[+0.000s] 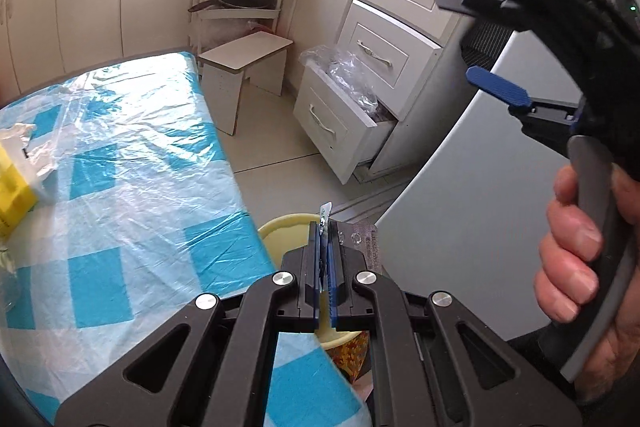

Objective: Collect trash

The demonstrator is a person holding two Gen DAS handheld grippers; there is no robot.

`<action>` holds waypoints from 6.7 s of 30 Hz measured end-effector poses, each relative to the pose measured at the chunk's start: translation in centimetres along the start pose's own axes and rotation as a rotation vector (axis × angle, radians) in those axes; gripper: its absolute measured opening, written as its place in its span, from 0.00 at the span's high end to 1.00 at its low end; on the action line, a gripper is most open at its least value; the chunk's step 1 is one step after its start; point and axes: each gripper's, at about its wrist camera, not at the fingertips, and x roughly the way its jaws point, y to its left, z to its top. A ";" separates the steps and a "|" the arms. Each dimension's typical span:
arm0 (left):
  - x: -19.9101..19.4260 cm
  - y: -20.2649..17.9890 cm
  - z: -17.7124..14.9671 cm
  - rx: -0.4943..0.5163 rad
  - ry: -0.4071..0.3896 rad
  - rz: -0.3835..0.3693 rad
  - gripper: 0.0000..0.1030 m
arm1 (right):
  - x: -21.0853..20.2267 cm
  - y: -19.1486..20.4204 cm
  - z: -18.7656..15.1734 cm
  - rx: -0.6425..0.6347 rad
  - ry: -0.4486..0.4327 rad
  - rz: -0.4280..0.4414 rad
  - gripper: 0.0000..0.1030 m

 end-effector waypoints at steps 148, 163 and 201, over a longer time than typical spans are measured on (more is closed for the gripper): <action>-14.9 34.7 -8.8 -0.557 -0.065 0.391 0.65 | 11.2 27.9 -19.6 -0.846 0.495 0.506 0.46; -15.1 31.9 -9.1 -0.479 -0.085 0.392 0.95 | 9.8 24.3 -19.0 -0.847 0.456 0.391 0.41; -16.5 25.8 -8.1 -0.346 -0.169 0.330 0.96 | 4.8 19.1 -14.4 -0.721 0.274 0.282 0.46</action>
